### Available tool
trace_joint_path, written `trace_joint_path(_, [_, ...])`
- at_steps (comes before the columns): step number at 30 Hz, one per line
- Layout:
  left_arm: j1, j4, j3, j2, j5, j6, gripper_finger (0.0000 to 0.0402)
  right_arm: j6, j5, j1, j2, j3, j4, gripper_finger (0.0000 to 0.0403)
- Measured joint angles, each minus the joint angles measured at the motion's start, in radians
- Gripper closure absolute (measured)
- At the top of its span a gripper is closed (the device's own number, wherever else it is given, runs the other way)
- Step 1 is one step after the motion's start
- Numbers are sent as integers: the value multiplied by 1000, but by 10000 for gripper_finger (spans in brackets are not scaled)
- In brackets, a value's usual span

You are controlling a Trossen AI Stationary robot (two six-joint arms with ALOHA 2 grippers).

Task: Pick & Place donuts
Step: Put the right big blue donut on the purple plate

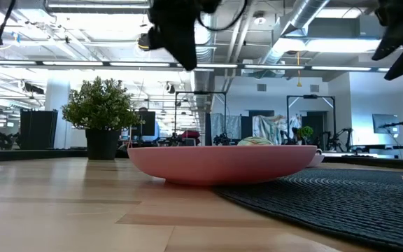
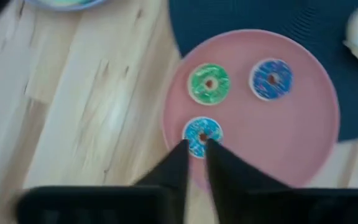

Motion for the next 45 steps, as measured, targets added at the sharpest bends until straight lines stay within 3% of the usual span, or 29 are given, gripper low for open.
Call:
trace_joint_path(4, [-48, -24, 0, -35, -43, 54, 389, -25, 1, -58, 1, 0, 145, 148])
trace_joint_path(9, [-121, -98, -24, -77, -117, 59, 400, -243, 42, -115, 55, 0, 458, 148])
trace_joint_path(13, [-159, -13, -176, -177, -99, 19, 401, -458, 68, -155, 137, 0, 757, 148])
trace_joint_path(17, [-209, 186, -421, -345, -79, -68, 401, -590, 53, -202, 237, 21, 968, 148])
trace_joint_path(22, [-272, 470, -734, -590, -81, -152, 401, -585, -60, -266, 368, 166, 833, 148])
trace_joint_path(28, [-301, 667, -973, -850, -82, -195, 401, -375, -270, -321, 529, 396, 290, 148])
trace_joint_path(30, [-299, 666, -1012, -909, -85, -213, 401, -325, -339, -317, 563, 422, 132, 148])
trace_joint_path(34, [-299, 660, -1047, -996, -87, -217, 401, -253, -475, -276, 593, 410, 6, 148])
trace_joint_path(45, [-299, 669, -1048, -1043, -131, -213, 402, 21, -635, -128, 497, 180, 5, 148])
